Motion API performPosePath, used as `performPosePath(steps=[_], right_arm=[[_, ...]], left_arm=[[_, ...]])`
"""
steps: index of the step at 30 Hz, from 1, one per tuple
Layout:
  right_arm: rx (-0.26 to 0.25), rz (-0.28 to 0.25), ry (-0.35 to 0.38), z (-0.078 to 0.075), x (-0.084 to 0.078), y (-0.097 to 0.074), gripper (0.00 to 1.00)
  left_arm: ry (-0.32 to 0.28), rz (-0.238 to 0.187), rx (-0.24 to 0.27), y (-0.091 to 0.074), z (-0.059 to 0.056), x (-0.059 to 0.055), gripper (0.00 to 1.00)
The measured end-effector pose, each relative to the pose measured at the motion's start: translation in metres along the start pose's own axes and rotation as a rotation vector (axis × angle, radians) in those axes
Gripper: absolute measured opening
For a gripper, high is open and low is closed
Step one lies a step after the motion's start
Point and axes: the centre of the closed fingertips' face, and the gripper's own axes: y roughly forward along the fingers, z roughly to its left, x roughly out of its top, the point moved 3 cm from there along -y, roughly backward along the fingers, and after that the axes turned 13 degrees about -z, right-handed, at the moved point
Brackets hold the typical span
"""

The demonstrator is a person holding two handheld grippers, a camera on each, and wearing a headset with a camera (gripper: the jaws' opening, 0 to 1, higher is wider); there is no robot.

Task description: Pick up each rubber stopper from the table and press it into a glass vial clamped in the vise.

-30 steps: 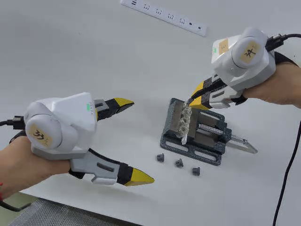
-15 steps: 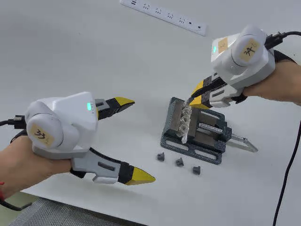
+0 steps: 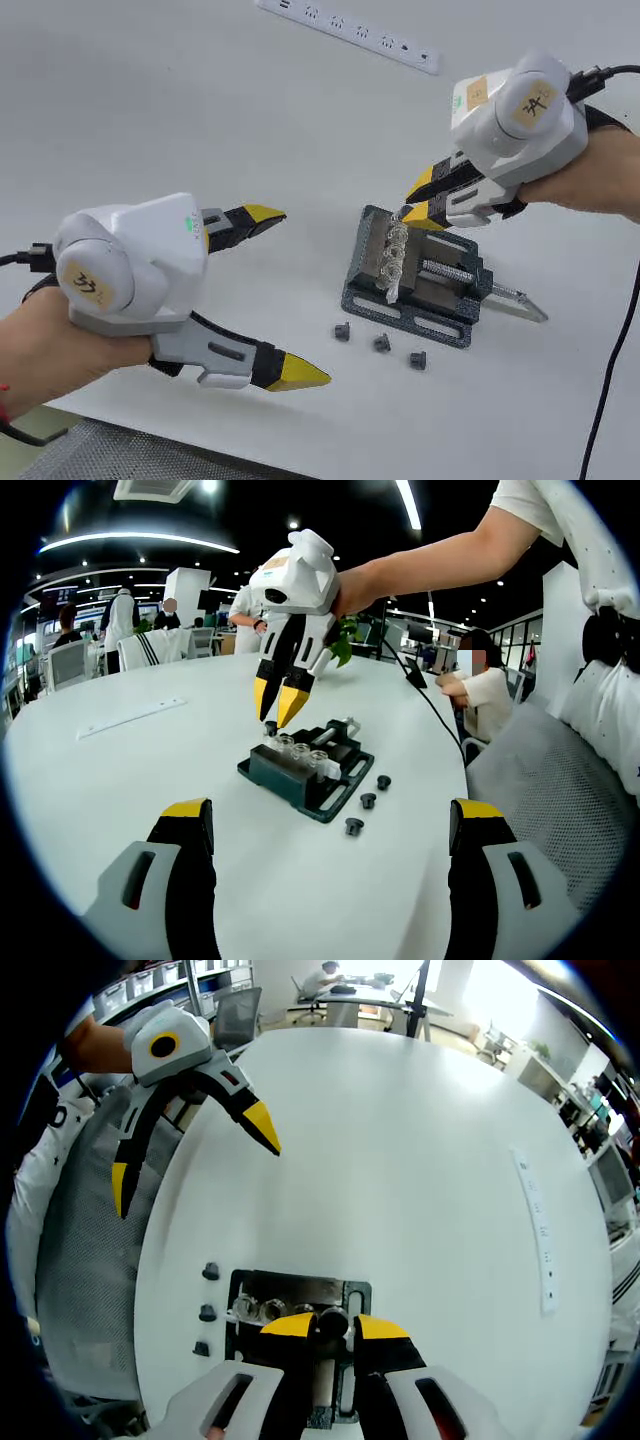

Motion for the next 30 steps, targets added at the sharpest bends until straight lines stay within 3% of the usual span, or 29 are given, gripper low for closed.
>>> performPosePath(steps=[8,30], right_arm=[[-0.013,-0.009,-0.011,0.0,0.001,-0.011,0.05],[-0.003,0.003,-0.011,0.0,-0.004,-0.001,0.02]], left_arm=[[-0.004,-0.004,0.004,0.0,0.0,0.001,0.98],[-0.012,-0.01,0.005,-0.001,0.003,-0.001,0.98]])
